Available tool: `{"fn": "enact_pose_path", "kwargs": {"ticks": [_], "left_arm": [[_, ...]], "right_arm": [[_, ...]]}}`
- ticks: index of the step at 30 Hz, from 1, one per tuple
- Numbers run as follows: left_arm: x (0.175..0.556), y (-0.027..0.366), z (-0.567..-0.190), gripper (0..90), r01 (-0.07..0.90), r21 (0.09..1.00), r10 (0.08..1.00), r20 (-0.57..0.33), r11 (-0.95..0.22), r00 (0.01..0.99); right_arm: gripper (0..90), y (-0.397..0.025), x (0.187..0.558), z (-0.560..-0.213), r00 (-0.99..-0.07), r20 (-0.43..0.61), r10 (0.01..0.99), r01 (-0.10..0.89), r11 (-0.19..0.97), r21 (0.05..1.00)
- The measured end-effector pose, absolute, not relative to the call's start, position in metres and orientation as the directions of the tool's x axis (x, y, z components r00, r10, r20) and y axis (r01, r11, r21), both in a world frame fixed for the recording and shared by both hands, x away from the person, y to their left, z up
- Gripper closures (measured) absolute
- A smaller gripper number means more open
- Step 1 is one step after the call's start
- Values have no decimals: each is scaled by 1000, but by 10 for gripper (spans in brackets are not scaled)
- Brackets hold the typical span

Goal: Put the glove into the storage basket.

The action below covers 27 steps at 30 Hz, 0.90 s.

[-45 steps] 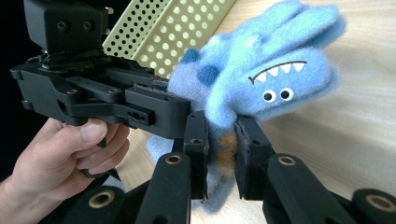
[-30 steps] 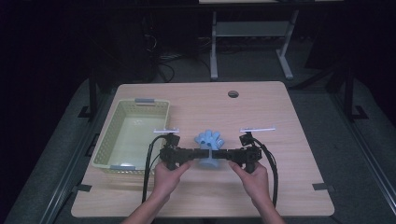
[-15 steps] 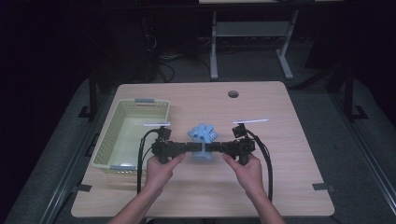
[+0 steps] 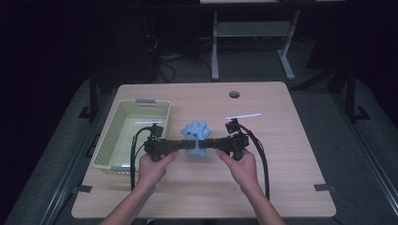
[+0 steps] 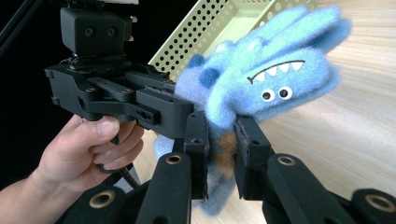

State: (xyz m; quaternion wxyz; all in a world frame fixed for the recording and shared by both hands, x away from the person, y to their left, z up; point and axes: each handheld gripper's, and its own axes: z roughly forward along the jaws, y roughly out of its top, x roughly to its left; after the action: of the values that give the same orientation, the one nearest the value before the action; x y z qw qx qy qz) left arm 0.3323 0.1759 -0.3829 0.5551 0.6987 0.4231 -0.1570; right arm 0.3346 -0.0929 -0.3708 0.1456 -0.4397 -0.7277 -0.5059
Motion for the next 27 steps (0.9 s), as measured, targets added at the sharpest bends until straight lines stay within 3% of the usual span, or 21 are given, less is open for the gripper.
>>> {"fn": "enact_pose_path", "kwargs": {"ticks": [27], "left_arm": [[326, 223, -386, 747, 760, 650, 460, -669, -18, 584]], "right_arm": [[773, -44, 342, -376, -594, 652, 472, 783, 154, 602]]}}
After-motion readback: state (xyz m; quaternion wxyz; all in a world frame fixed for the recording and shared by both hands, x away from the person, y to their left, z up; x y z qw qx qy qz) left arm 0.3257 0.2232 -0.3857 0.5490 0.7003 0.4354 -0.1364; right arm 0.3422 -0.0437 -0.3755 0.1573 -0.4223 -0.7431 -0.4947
